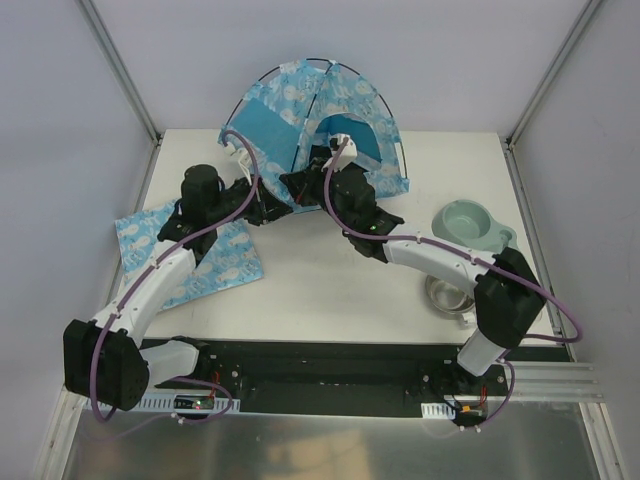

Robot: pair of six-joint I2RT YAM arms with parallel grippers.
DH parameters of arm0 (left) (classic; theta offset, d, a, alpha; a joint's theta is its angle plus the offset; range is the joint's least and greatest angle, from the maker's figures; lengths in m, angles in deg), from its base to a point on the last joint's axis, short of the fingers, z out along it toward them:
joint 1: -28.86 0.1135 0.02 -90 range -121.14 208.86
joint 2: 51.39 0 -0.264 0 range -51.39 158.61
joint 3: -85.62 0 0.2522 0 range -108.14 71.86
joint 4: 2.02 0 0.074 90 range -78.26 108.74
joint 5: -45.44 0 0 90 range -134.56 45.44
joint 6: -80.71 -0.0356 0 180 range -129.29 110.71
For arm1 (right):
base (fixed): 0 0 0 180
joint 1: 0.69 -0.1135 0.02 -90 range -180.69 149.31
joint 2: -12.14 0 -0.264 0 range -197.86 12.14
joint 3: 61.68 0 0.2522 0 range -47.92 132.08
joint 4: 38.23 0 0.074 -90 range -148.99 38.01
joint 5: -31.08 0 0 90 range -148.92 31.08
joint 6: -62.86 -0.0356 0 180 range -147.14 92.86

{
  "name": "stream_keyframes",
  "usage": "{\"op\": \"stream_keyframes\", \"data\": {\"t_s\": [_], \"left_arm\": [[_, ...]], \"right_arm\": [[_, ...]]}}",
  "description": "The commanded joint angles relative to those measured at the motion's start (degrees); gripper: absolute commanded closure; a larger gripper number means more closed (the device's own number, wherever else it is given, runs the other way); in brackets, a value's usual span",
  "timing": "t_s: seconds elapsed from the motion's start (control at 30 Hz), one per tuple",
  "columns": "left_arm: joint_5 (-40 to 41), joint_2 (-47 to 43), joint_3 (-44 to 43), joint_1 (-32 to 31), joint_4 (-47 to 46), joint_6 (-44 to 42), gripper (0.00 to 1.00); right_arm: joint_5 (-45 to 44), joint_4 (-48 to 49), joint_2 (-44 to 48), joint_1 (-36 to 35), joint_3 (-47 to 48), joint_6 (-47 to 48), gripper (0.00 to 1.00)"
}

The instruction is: Set up the pet tent

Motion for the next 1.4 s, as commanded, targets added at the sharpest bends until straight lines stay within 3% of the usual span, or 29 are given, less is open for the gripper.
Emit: {"op": "stream_keyframes", "data": {"t_s": [0.0, 0.1, 0.3, 0.47, 0.57, 0.73, 0.83, 0.93, 1.17, 1.37], "left_arm": [[-5.02, -4.27, -2.86, -0.25, -2.79, 0.28, 0.98], [-5.37, -5.58, -3.12, -0.25, -2.7, -0.07, 0.91], [-2.3, -11.64, -5.4, 0.01, 4.41, -5.16, 0.55], [4.9, -16.66, -5.41, 0.19, 8.73, -7.54, 0.42], [9.91, -17.98, -4.79, 0.19, 8.82, -5.96, 0.39], [16.42, -16.84, -3.91, 0.19, 9.25, -3.77, 0.36], [17.31, -14.48, -4.0, 0.19, 9.61, -1.92, 0.36], [15.65, -10.7, -4.96, 0.19, 9.52, -2.0, 0.36], [9.84, -1.29, -5.85, -0.95, 2.85, -2.0, 0.36], [14.75, 3.63, -5.76, -7.01, 0.47, -10.68, 0.36]], "right_arm": [[-2.78, -0.91, 1.64, 0.89, -0.33, 4.67, 1.0], [-2.18, -1.87, 1.46, 0.8, -0.16, 4.67, 1.0], [-0.24, -5.04, 2.43, 0.45, -2.7, 6.33, 1.0], [0.55, -4.95, 2.69, -0.69, -7.8, 7.92, 1.0], [1.08, -4.87, 1.9, -1.83, -9.12, 8.27, 0.98], [1.61, -6.35, 1.9, -3.5, -9.83, 5.73, 0.6], [0.64, -12.22, 4.18, -3.77, -9.48, 3.44, 0.43], [-0.84, -16.1, 7.25, -3.86, -11.58, 1.42, 0.34], [-3.93, -23.48, 17.0, -4.03, -14.75, -0.87, 0.23], [-12.18, -36.05, 26.76, -3.42, -15.71, -1.22, 0.24]]}}
